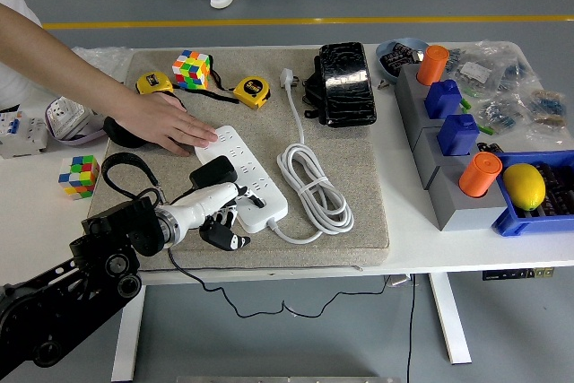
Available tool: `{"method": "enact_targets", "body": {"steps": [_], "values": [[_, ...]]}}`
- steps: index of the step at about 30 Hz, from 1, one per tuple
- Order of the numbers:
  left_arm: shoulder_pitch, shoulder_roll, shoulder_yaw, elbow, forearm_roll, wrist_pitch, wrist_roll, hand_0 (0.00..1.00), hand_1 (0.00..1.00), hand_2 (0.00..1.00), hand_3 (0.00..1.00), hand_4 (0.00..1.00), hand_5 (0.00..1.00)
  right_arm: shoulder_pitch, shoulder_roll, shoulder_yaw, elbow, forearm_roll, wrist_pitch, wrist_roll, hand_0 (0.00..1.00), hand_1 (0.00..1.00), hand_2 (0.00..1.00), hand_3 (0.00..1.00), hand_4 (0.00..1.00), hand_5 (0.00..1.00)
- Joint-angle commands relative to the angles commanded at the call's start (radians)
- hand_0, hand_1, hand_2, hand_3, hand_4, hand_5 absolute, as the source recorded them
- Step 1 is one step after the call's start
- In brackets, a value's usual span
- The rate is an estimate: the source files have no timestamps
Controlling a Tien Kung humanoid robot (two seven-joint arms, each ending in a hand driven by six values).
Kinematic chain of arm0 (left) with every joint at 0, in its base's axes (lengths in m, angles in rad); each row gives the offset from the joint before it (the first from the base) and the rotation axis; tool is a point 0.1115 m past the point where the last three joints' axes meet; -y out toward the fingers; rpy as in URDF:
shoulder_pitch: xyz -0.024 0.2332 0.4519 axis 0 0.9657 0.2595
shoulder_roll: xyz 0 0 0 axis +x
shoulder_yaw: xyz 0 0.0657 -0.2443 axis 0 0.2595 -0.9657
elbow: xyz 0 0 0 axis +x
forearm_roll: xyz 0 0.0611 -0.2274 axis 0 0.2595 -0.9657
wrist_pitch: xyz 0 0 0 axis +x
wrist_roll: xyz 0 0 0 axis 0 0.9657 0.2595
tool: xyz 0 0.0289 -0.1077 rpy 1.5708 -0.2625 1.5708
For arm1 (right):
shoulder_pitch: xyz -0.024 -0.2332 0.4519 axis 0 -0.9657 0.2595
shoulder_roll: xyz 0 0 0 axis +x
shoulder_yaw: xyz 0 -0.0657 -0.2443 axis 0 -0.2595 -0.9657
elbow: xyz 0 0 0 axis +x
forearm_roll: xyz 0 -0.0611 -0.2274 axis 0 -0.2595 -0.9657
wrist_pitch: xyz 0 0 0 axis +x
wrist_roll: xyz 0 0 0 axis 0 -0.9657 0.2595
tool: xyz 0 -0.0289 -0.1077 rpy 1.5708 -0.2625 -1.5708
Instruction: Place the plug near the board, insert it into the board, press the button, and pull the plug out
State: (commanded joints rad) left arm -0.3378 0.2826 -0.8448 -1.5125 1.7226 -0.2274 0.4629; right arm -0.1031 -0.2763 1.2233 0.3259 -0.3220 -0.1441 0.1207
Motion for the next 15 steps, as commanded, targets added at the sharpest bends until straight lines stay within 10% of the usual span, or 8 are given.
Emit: {"method": "enact_targets", "body": {"steps": [6,7,15], "values": [[0.015,0.017,-0.040,-0.060,-0.102,0.003,-0.031,0.060,0.089,0.150,0.827,0.786,0.002,0.000,0.001,0.002,-0.001,0.000,0.000,0.000,0.553,0.593,0.545,0.513,0.868,0.374],[0.017,0.019,-0.045,-0.064,-0.115,0.008,-0.041,0.068,0.092,0.157,0.689,0.743,0.002,0.000,0.001,0.002,0.000,0.000,0.000,0.000,0.551,0.593,0.545,0.513,0.868,0.374],[0.035,0.020,-0.077,-0.010,-0.197,0.174,-0.252,0.147,0.126,0.244,0.602,0.726,0.062,0.001,0.002,0.003,0.000,-0.001,0.000,0.001,0.552,0.592,0.545,0.513,0.869,0.373]]}}
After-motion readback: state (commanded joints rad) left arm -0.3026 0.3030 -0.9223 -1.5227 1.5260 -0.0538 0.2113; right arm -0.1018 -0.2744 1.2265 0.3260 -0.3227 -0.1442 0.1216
